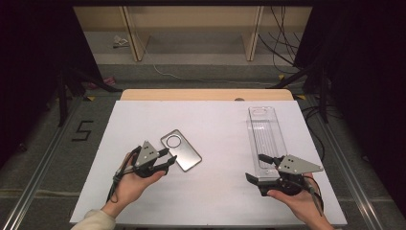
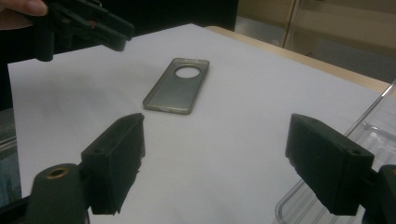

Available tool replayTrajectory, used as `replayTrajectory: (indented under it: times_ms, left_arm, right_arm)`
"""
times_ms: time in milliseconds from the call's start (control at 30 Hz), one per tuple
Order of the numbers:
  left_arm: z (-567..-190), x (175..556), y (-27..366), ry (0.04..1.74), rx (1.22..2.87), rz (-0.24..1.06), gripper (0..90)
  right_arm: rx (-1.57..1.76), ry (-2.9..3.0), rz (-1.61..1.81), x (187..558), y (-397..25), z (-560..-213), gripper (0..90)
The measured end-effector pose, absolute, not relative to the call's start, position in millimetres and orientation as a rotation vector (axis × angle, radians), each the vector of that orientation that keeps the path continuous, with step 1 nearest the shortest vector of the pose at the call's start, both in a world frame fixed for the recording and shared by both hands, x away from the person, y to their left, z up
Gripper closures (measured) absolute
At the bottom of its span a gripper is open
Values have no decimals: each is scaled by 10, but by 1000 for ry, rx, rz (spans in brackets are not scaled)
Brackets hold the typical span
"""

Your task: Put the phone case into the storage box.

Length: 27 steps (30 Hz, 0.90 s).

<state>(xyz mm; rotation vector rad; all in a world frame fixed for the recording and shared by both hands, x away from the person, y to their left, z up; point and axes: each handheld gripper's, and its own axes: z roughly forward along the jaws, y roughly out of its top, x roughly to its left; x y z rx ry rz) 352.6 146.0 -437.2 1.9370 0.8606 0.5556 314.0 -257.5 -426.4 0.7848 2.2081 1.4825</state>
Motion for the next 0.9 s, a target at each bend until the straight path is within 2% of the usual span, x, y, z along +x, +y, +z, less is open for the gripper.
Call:
replayTrajectory:
  times_ms: [67,133,233,467,900]
  left_arm:
    - [-4370,3598,1373,890,1948,530,809]
    - [-4378,3672,1281,909,1974,494,897]
    - [-4415,3786,1126,935,2003,438,899]
    - [-4517,4010,876,930,2043,408,899]
    - [-4670,4175,627,949,2109,410,899]
  right_arm:
    - [785,2207,1485,3141,-2575,-4265,207]
    - [786,2207,1488,3142,-2575,-4268,207]
    - [792,2207,1488,3141,-2574,-4268,207]
    - [787,2202,1482,3133,-2572,-4265,207]
    - [791,2205,1491,3124,-2575,-4260,207]
